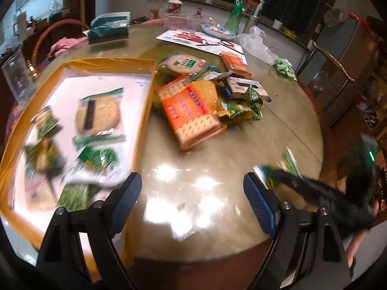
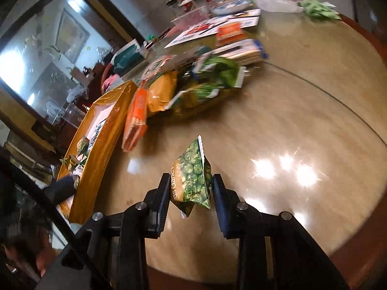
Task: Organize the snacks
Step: 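Grasp the orange cracker pack with the left gripper while the right holds the pea bag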
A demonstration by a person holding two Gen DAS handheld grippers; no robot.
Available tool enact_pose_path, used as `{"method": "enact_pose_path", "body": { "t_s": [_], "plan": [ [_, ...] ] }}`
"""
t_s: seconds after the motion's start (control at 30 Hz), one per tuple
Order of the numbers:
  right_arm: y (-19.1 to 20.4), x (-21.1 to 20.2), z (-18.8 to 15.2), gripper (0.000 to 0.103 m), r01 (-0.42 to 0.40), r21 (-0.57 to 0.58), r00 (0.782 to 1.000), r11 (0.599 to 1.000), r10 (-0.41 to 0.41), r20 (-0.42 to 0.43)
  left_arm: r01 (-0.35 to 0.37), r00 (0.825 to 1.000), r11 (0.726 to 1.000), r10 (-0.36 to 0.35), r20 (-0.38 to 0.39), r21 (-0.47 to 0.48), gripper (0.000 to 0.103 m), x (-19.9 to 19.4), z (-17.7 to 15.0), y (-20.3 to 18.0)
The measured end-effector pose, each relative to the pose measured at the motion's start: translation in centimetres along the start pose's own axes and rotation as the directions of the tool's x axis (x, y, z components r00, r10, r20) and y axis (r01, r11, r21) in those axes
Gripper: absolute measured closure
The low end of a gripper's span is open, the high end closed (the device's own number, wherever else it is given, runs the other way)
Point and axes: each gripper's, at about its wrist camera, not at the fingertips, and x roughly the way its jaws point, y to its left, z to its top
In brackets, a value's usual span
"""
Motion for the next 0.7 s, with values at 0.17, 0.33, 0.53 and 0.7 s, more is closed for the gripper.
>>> {"method": "enact_pose_path", "body": {
  "t_s": [0.17, 0.33, 0.53, 0.7],
  "plan": [
    [-1.7, -0.9, -0.1, 0.069, 0.021, 0.061, 0.998, 0.998, -0.025, 0.061, -0.016, 0.998, 0.997, 0.012, -0.055, -0.074, 0.017, 3.5, 4.1, -0.3],
    [-1.2, -0.6, -0.3, 0.070, 0.054, 0.048, 0.993, 0.997, -0.059, 0.099, -0.047, 0.996, 0.986, 0.034, -0.082, -0.162, 0.018, 6.7, 7.0, 0.3],
    [-0.4, -0.5, -0.7, 0.070, 0.110, 0.002, 0.988, 0.994, -0.110, 0.111, -0.112, 0.987, 0.979, 0.091, -0.130, -0.170, 0.041, 9.0, 7.2, 0.6],
    [-0.5, -0.6, -0.8, 0.070, 0.105, 0.002, 0.988, 0.994, -0.105, 0.111, -0.107, 0.984, 0.990, 0.092, -0.150, -0.091, 0.045, 7.5, 4.7, 0.1]
  ]
}}
